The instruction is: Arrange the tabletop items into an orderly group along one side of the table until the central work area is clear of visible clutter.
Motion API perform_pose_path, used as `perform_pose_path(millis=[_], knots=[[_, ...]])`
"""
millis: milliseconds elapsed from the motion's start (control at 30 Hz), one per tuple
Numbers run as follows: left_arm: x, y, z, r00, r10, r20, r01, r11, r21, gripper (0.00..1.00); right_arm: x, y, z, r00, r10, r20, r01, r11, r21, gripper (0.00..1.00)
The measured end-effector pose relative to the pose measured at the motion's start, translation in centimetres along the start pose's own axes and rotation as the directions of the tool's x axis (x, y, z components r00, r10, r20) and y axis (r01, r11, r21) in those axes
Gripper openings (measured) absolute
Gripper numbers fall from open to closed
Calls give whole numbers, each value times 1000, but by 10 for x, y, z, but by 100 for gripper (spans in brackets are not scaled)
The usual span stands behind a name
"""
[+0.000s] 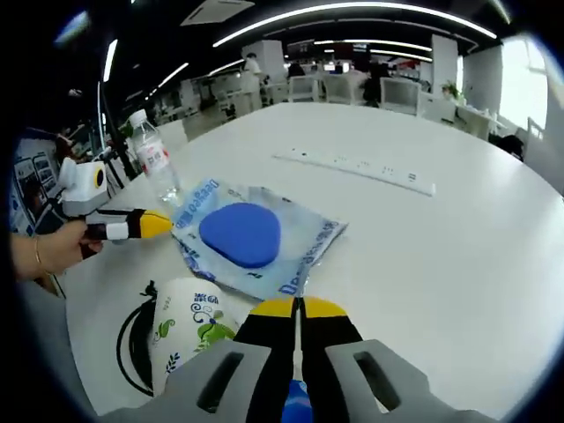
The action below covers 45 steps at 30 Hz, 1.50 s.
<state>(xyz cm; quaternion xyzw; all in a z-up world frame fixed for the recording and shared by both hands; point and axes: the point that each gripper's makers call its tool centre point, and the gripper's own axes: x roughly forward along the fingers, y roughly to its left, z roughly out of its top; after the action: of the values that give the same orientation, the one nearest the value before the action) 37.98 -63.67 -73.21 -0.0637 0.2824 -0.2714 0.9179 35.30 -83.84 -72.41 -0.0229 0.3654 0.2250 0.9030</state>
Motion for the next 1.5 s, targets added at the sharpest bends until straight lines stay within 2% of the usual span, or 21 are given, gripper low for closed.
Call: perform_pose_path(millis=[567, 667, 733, 867, 1000, 1200, 1300, 1500], knots=[[0, -1, -2, 1000, 22, 10, -23, 999, 36, 3, 0, -2, -3, 1000, -7, -4, 8, 999, 53, 0], [-1, 0, -1, 1000, 16, 17, -16, 999, 29, 6, 0, -3, -4, 1000, -12, -10, 13, 999, 52, 0], [-3, 2, -2, 999, 26, 21, -27, 999, 48, 11, 0, -6, -4, 1000, -23, -9, 24, 998, 65, 2], [-5, 2, -1, 1000, 13, 28, -14, 997, 71, 17, -4, -15, -1, 998, -61, 5, 60, 990, 131, 13], [-11, 2, 4, 999, -4, 49, -1, 996, 88, 24, -9, -19, 3, 997, -73, 26, 68, 987, 144, 18], [-18, -6, 11, 997, -35, 67, 25, 989, 143, 42, -20, -25, 12, 993, -92, 72, 75, 975, 209, 36], [-22, -11, 12, 997, -57, 58, 46, 983, 178, 47, -26, -23, 20, 990, -77, 118, 44, 963, 265, 41], [-34, -18, 22, 993, -87, 82, 68, 974, 216, 64, -39, -13, 31, 985, -51, 165, 2, 959, 282, 53]])
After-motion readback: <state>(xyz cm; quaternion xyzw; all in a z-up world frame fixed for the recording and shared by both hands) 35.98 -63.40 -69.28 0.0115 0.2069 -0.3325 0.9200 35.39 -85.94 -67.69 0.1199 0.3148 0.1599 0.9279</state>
